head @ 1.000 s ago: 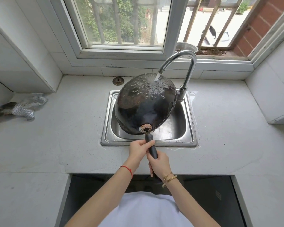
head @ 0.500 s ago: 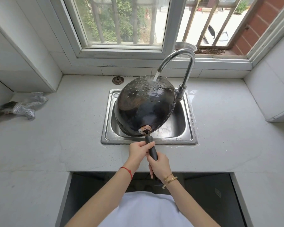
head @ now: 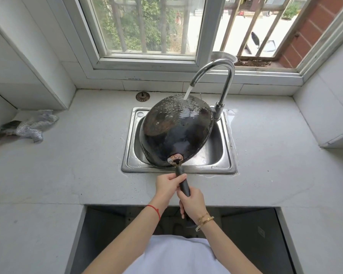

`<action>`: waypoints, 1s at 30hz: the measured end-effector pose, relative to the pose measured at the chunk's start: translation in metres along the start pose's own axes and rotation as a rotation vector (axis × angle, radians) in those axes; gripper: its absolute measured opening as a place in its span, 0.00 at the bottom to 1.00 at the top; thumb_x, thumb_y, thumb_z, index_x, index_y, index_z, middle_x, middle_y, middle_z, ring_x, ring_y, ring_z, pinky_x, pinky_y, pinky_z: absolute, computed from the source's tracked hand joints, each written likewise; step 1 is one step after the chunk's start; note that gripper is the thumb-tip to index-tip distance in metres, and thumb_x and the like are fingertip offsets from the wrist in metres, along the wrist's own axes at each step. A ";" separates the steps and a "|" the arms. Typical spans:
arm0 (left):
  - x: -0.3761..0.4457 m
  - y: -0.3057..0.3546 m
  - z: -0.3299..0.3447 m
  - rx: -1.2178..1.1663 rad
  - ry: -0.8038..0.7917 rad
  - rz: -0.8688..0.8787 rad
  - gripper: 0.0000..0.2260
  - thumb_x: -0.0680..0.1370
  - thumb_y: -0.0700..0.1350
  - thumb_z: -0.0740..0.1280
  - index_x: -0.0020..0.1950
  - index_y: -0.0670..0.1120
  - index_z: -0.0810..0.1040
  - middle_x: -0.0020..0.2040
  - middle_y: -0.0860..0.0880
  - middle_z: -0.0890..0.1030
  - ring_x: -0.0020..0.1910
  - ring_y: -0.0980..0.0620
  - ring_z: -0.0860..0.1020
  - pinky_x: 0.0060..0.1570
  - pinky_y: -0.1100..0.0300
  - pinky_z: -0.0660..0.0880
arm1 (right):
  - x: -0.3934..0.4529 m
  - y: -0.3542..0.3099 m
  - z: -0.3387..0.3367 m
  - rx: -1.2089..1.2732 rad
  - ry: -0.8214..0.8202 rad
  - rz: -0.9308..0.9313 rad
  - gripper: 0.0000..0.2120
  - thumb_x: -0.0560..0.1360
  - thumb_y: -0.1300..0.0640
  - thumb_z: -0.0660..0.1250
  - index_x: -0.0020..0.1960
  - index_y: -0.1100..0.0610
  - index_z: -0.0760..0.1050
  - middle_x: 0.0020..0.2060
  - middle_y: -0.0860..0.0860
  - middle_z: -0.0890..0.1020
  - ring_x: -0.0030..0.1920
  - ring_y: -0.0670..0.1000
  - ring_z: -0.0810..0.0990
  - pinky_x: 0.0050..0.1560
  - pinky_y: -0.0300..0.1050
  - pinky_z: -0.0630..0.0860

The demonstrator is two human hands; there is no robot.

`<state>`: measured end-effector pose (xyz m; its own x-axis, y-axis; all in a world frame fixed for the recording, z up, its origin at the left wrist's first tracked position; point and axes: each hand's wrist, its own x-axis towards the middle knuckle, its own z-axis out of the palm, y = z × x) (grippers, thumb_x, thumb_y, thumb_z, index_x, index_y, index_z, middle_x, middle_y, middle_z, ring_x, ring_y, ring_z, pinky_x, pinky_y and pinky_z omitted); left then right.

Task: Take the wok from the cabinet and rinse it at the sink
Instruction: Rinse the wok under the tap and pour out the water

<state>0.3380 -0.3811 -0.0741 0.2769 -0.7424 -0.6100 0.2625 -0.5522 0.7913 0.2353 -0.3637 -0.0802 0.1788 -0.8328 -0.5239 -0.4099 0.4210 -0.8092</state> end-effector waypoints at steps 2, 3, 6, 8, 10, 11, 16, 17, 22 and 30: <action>0.001 0.002 0.001 0.011 -0.006 0.017 0.04 0.73 0.43 0.75 0.46 0.44 0.84 0.40 0.51 0.84 0.42 0.56 0.82 0.39 0.65 0.79 | 0.001 -0.003 -0.001 0.019 0.013 0.004 0.09 0.80 0.55 0.63 0.45 0.60 0.74 0.26 0.54 0.76 0.19 0.47 0.74 0.22 0.39 0.74; 0.002 0.004 0.002 0.015 -0.010 0.023 0.05 0.73 0.43 0.75 0.48 0.43 0.84 0.40 0.51 0.84 0.42 0.57 0.82 0.39 0.65 0.79 | 0.002 -0.004 -0.002 0.026 0.020 0.001 0.10 0.80 0.55 0.63 0.44 0.60 0.73 0.25 0.54 0.76 0.19 0.47 0.74 0.21 0.39 0.73; 0.005 0.010 0.005 0.023 -0.016 0.038 0.08 0.73 0.43 0.75 0.50 0.43 0.84 0.42 0.51 0.85 0.43 0.56 0.83 0.41 0.64 0.79 | 0.005 -0.008 -0.005 0.045 0.033 -0.018 0.09 0.80 0.57 0.63 0.43 0.60 0.73 0.25 0.55 0.76 0.18 0.48 0.73 0.21 0.40 0.73; 0.009 0.012 0.006 0.018 -0.023 0.041 0.08 0.73 0.44 0.75 0.50 0.43 0.84 0.42 0.50 0.85 0.45 0.53 0.83 0.43 0.62 0.80 | 0.007 -0.011 -0.007 0.034 0.041 -0.026 0.09 0.80 0.56 0.63 0.43 0.60 0.74 0.25 0.55 0.76 0.19 0.48 0.73 0.22 0.40 0.74; 0.011 0.015 0.007 0.024 -0.023 0.039 0.07 0.73 0.44 0.75 0.50 0.44 0.84 0.42 0.50 0.85 0.44 0.54 0.83 0.41 0.64 0.80 | 0.010 -0.013 -0.008 0.006 0.047 -0.039 0.09 0.80 0.56 0.63 0.44 0.60 0.74 0.26 0.55 0.76 0.19 0.47 0.74 0.22 0.39 0.74; 0.011 0.016 0.007 0.023 -0.027 0.037 0.08 0.74 0.44 0.74 0.50 0.43 0.84 0.42 0.50 0.84 0.43 0.55 0.83 0.40 0.65 0.79 | 0.011 -0.013 -0.009 -0.014 0.048 -0.046 0.08 0.80 0.56 0.63 0.44 0.59 0.74 0.26 0.55 0.76 0.19 0.47 0.74 0.22 0.39 0.74; 0.010 0.015 0.005 -0.019 -0.054 0.027 0.08 0.75 0.43 0.73 0.52 0.42 0.83 0.43 0.49 0.85 0.45 0.54 0.83 0.37 0.67 0.79 | 0.012 -0.014 -0.008 -0.104 0.073 -0.067 0.05 0.80 0.56 0.63 0.46 0.54 0.74 0.30 0.56 0.77 0.22 0.49 0.76 0.24 0.41 0.78; 0.010 0.015 0.004 -0.026 -0.057 0.028 0.07 0.75 0.43 0.73 0.51 0.42 0.83 0.43 0.48 0.85 0.45 0.53 0.83 0.37 0.67 0.79 | 0.012 -0.015 -0.007 -0.119 0.080 -0.073 0.04 0.80 0.56 0.63 0.47 0.55 0.75 0.31 0.56 0.77 0.23 0.49 0.76 0.24 0.41 0.78; 0.009 0.012 -0.002 -0.066 -0.074 0.020 0.10 0.75 0.43 0.72 0.55 0.40 0.83 0.46 0.46 0.85 0.47 0.53 0.83 0.39 0.67 0.79 | 0.010 -0.014 -0.005 -0.174 0.102 -0.111 0.03 0.79 0.57 0.63 0.48 0.55 0.75 0.31 0.56 0.78 0.25 0.53 0.78 0.24 0.44 0.79; 0.005 0.010 -0.008 -0.090 -0.100 0.012 0.10 0.75 0.40 0.73 0.53 0.38 0.83 0.46 0.41 0.86 0.49 0.47 0.85 0.45 0.61 0.81 | 0.005 -0.015 0.001 -0.222 0.136 -0.113 0.07 0.78 0.54 0.65 0.41 0.53 0.75 0.31 0.53 0.79 0.28 0.52 0.79 0.31 0.47 0.82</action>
<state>0.3488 -0.3870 -0.0698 0.1878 -0.7855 -0.5897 0.3428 -0.5102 0.7888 0.2437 -0.3740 -0.0712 0.1186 -0.9170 -0.3808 -0.5832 0.2461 -0.7742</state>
